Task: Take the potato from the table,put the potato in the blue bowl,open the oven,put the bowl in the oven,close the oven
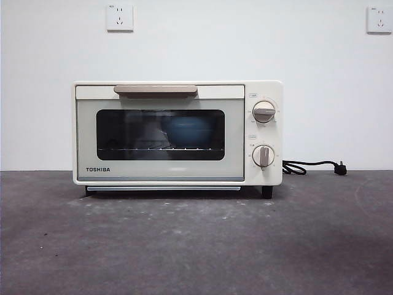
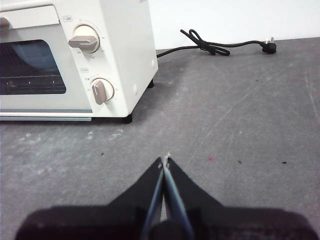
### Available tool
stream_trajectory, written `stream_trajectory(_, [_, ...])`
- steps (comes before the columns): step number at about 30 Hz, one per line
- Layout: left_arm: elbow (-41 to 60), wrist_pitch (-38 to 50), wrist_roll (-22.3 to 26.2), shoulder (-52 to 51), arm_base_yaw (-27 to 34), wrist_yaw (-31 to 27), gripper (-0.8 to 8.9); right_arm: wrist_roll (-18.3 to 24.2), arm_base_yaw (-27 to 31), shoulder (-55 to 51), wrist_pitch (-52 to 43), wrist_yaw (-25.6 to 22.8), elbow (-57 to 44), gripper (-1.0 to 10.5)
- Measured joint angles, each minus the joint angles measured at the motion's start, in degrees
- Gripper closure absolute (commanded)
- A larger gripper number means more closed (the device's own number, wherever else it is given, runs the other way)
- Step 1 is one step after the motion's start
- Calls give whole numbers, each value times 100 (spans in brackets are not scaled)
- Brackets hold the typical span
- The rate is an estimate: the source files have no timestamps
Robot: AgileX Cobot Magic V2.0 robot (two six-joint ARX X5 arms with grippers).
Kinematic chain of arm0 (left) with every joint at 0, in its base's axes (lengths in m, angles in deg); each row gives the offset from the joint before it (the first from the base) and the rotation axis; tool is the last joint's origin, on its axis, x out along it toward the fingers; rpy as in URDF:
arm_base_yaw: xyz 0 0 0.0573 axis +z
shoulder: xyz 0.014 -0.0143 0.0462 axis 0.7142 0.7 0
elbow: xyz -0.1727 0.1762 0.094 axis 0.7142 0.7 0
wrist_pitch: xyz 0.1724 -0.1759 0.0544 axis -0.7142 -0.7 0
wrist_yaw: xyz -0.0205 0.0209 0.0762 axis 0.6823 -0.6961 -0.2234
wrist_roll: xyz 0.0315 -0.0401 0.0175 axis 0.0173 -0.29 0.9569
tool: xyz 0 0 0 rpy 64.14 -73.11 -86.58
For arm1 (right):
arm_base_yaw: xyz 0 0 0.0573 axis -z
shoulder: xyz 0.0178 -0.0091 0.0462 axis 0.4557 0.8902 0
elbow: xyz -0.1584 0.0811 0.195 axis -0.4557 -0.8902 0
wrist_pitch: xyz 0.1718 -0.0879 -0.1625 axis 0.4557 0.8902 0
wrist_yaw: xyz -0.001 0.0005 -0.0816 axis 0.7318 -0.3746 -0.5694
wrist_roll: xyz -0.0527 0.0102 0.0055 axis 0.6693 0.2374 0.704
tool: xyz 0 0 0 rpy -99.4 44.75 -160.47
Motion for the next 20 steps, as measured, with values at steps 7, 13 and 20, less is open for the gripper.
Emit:
stream_trajectory(7, [0, 0, 0, 0, 0, 0, 817, -254, 2, 0, -2, 0, 0, 946])
stream_trajectory(13, [0, 0, 0, 0, 0, 0, 817, -273, 2, 2, -2, 0, 0, 946])
stream_trajectory(20, [0, 0, 0, 0, 0, 0, 818, -273, 2, 9, -2, 0, 0, 946])
